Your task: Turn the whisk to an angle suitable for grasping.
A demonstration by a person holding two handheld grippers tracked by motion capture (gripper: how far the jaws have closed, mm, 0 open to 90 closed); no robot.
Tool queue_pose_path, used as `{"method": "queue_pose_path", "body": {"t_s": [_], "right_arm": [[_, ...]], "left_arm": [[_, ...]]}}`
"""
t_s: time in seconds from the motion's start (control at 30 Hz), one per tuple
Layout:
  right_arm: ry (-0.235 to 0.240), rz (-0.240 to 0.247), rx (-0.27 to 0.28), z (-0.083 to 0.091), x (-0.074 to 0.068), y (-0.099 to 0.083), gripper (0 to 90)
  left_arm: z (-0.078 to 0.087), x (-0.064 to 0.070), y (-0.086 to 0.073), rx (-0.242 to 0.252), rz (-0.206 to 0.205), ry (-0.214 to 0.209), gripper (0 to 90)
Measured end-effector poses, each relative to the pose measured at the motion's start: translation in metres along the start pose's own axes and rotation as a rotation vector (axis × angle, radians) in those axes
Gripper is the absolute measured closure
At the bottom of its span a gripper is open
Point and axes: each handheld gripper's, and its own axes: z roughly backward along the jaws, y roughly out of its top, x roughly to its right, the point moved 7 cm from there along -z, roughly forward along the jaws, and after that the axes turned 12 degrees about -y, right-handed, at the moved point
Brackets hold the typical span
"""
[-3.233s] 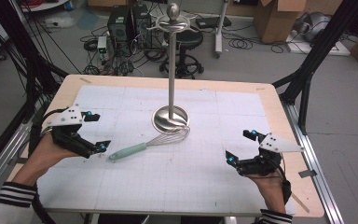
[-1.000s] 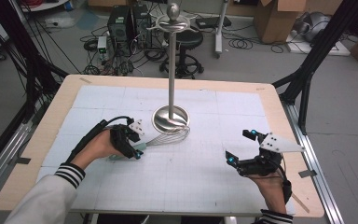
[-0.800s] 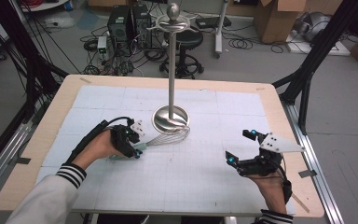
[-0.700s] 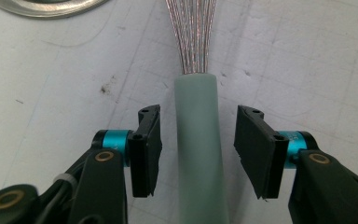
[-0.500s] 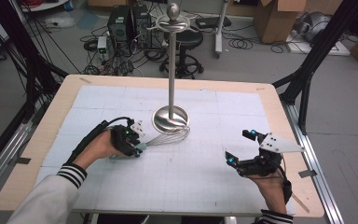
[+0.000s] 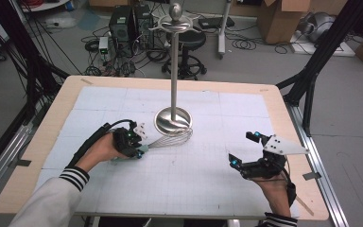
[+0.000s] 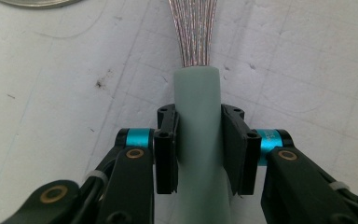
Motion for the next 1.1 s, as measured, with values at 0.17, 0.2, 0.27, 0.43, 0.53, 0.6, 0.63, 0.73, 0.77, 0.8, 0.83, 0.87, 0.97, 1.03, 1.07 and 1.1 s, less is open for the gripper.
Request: {"method": "queue_pose_path", "body": {"t_s": [0.17,0.2,0.27,0.43,0.53,0.6,0.63,0.73,0.77,0.8,0.83,0.87,0.97,1.03,1.07,1.1], "right_arm": [[0.0,-0.003,0.001,0.0,0.0,0.0,0.1],[0.0,-0.003,0.001,0.0,0.0,0.0,0.1],[-0.001,-0.002,0.001,0.0,0.0,0.0,0.1],[-0.001,-0.001,0.0,0.0,0.0,0.0,0.1],[0.001,0.004,0.005,0.0,-0.001,0.001,0.1],[0.001,0.004,0.004,0.0,-0.001,0.001,0.1],[0.001,0.004,0.005,0.0,-0.001,0.001,0.1],[0.0,0.004,0.004,0.0,-0.001,0.001,0.1],[-0.001,0.003,0.002,0.0,-0.001,0.001,0.1],[-0.001,0.004,0.002,0.0,-0.001,0.001,0.1],[0.0,0.002,0.001,0.0,-0.001,0.001,0.1],[0.001,0.003,0.0,0.0,-0.001,0.001,0.1],[0.001,0.004,0.001,0.001,-0.002,0.002,0.1],[0.0,0.009,0.005,0.001,-0.001,0.003,0.1],[0.002,0.008,0.005,0.001,-0.001,0.003,0.1],[0.001,0.009,0.006,0.002,-0.001,0.003,0.1]], "left_arm": [[0.0,0.0,0.0,0.008,-0.013,-0.001,68.9],[0.001,0.0,0.0,0.013,-0.015,0.0,69.0],[0.003,0.0,0.0,0.019,-0.021,-0.012,69.1],[0.009,0.003,0.001,0.041,-0.045,-0.008,69.2],[0.013,0.004,0.001,0.055,-0.06,-0.009,69.3],[0.016,0.005,0.001,0.054,-0.074,-0.015,69.3],[0.017,0.006,0.001,0.06,-0.073,-0.016,69.3],[0.02,0.007,0.001,0.076,-0.079,-0.019,69.3],[0.021,0.008,0.002,0.091,-0.067,-0.024,69.3],[0.023,0.008,0.002,0.092,-0.072,-0.02,69.3],[0.024,0.008,0.002,0.102,-0.075,-0.018,69.3],[0.026,0.009,0.003,0.108,-0.075,-0.025,69.3],[0.03,0.013,0.005,0.135,-0.088,-0.042,69.3],[0.033,0.016,0.007,0.155,-0.093,-0.051,69.3],[0.035,0.017,0.008,0.155,-0.106,-0.048,69.3],[0.036,0.019,0.01,0.163,-0.105,-0.052,69.3]]}}
